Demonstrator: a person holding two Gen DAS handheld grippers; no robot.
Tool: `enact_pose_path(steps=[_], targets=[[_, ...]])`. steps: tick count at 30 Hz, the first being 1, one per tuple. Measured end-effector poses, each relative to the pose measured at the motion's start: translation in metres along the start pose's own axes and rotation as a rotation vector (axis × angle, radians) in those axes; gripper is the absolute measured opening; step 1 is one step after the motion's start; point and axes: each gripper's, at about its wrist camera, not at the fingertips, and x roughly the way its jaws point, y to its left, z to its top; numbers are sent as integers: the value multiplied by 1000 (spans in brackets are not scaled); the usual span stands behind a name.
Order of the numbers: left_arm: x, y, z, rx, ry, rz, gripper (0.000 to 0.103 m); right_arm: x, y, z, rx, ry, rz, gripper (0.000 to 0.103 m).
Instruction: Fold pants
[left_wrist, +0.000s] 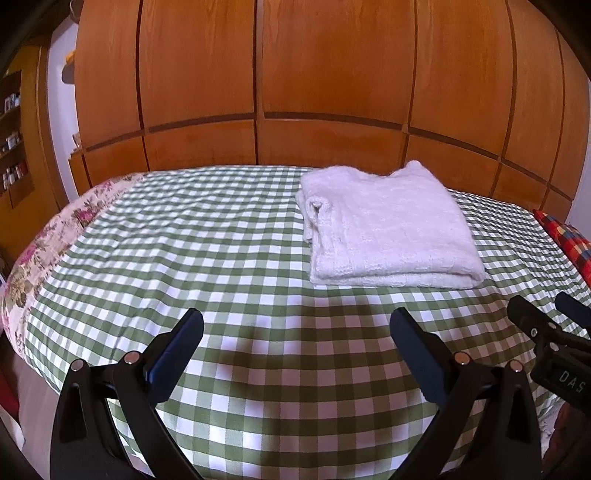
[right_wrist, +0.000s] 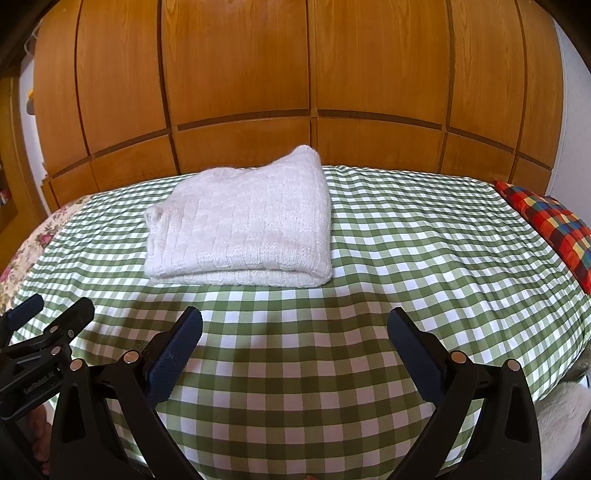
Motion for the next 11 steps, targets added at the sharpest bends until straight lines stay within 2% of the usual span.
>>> enact_pose_path(steps=[5, 11], targets=[[3, 0, 0, -1, 21, -3, 101, 2, -1, -1, 4, 5, -1, 99], [17, 5, -1, -26, 90, -22, 101, 7, -5, -3, 6, 22, -2, 99]])
